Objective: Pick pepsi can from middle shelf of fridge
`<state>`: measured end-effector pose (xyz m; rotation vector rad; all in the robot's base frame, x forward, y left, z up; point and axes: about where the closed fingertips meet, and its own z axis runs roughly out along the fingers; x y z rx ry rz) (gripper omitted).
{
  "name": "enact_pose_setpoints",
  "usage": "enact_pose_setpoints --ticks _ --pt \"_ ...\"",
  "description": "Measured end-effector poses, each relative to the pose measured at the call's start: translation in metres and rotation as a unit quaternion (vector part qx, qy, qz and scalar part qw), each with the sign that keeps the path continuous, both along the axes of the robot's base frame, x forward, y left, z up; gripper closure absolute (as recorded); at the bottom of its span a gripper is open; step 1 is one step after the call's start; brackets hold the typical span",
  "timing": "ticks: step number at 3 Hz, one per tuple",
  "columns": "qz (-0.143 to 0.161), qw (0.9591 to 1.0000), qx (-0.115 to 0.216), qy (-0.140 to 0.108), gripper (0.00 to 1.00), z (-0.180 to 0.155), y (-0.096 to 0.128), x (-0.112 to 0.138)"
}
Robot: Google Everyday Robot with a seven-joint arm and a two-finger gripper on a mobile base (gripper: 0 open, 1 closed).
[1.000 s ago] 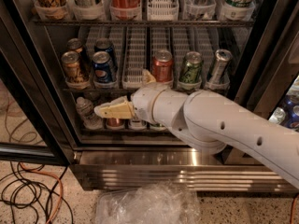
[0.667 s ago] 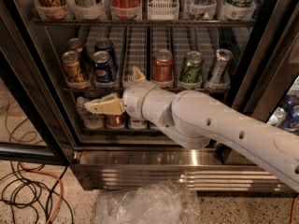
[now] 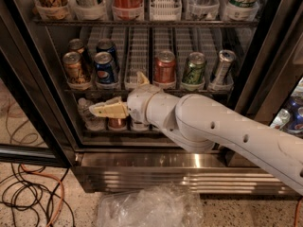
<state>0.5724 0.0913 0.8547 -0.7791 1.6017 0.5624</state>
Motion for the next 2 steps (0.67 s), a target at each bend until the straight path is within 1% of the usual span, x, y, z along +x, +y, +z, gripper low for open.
enact_pose_setpoints --ticks 1,2 --pt "-0.001 1.0 -0.001 -0.009 0.0 -0.009 0.006 0.018" --pt "0.004 0.9995 0.009 -0.031 0.0 -0.01 0.024 0.043"
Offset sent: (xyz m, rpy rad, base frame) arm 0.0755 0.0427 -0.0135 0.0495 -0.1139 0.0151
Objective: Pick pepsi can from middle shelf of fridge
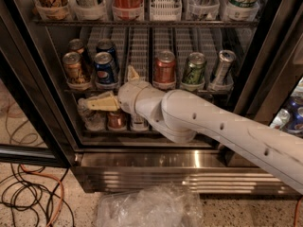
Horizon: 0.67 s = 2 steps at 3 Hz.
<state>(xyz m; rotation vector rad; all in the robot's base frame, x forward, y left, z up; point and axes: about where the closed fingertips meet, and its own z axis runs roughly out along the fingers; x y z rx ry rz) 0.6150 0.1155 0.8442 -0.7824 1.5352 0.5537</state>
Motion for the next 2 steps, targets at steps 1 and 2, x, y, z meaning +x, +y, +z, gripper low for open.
enact_pose_setpoints --ticks 1,2 --pt "0.004 0.9996 0.016 -0.024 0.0 0.0051 0.0207 0.0232" --pt "0.004 0.9995 0.019 -0.024 0.0 0.0042 0.0214 0.0263"
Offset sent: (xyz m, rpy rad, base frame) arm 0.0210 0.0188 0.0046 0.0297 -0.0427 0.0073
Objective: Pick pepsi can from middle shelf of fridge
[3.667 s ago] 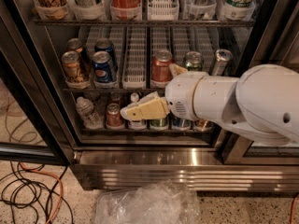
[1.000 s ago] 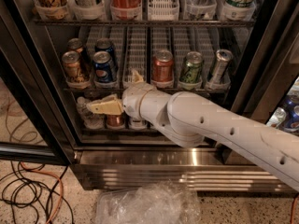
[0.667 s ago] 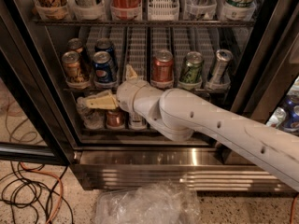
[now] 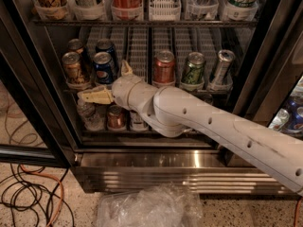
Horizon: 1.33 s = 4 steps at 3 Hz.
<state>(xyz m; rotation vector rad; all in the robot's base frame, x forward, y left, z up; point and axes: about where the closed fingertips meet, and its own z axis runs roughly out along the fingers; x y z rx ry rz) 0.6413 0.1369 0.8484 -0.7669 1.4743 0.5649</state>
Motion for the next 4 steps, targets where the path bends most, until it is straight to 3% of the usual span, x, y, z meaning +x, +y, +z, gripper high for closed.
enact_pose_setpoints --ticks 1,3,4 --pt "-0.012 0.9998 -0.004 0.014 0.0 -0.009 -0.002 0.003" --pt "-0.022 0.9997 0.002 -0.004 0.0 -0.017 0.012 0.029" --pt "-0.023 0.9997 0.002 -0.004 0.19 -0.018 0.012 0.03"
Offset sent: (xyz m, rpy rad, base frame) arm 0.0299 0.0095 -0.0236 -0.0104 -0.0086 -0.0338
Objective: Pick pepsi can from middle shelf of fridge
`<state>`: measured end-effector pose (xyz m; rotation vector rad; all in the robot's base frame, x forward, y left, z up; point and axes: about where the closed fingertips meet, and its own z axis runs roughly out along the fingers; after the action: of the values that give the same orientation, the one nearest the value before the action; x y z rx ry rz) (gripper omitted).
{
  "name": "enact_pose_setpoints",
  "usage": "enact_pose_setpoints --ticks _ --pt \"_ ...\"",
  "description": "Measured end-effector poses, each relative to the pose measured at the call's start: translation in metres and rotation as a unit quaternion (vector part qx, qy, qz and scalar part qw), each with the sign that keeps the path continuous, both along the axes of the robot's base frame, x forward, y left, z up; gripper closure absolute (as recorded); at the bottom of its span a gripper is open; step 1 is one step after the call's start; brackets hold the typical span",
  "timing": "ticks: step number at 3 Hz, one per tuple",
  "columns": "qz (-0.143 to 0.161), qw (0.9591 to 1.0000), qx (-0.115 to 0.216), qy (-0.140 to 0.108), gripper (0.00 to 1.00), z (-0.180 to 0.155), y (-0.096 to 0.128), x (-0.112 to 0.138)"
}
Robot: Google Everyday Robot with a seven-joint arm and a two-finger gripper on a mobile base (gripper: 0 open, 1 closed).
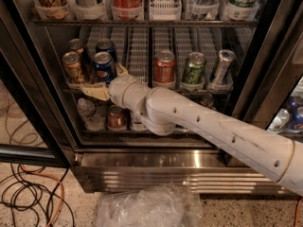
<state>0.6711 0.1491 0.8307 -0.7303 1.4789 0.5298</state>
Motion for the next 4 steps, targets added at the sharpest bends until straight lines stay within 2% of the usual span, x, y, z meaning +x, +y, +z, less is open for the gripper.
enact_pose_setpoints --ticks 3,4 --pt "0.0 1.0 0.0 0.0 0.88 0.0 0.0001 0.0" --pt "0.001 1.0 0.001 0.0 1.0 0.0002 0.0005 -0.0003"
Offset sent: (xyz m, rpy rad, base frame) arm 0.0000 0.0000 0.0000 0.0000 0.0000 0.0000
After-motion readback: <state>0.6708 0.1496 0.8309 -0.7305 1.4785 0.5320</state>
